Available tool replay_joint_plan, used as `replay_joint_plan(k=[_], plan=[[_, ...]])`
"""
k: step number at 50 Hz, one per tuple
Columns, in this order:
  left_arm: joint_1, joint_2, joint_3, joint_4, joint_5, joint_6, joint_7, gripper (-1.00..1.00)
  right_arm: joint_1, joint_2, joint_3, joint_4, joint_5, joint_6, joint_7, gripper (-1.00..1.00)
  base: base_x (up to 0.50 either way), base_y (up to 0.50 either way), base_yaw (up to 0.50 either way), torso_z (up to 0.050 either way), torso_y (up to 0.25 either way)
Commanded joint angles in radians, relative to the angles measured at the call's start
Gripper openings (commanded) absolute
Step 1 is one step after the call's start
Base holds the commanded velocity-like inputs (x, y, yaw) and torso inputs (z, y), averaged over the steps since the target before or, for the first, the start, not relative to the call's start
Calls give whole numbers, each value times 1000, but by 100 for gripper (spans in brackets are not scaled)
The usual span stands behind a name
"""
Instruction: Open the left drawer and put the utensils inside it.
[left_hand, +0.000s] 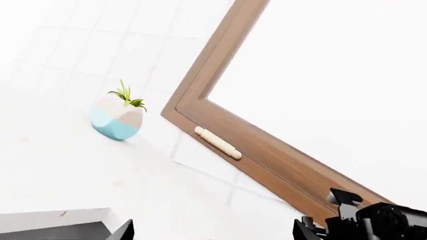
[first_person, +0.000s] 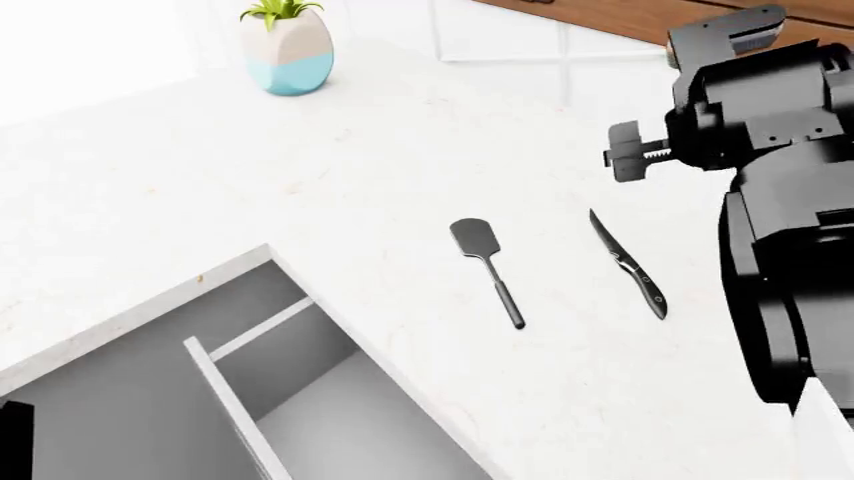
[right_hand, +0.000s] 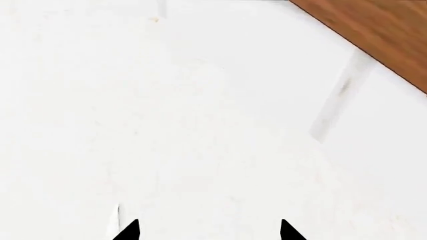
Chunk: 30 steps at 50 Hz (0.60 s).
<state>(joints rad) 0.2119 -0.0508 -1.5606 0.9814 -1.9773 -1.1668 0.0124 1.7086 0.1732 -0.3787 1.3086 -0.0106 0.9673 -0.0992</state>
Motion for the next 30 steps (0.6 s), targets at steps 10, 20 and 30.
replay_joint_plan(k=[10, 20, 30], plan=[[-27, 23, -7, -12, 44, -43, 18, 100, 7, 14, -103, 0, 17, 97, -223, 100, 0, 0, 0, 0, 0], [-24, 33, -21, -19, 43, -49, 33, 100, -24, 23, -144, 0, 9, 120, -293, 100, 0, 0, 0, 0, 0], [-37, 39, -22, -29, 59, -66, 40, 100, -46, 33, -190, 0, 3, 101, -347, 100, 0, 0, 0, 0, 0]])
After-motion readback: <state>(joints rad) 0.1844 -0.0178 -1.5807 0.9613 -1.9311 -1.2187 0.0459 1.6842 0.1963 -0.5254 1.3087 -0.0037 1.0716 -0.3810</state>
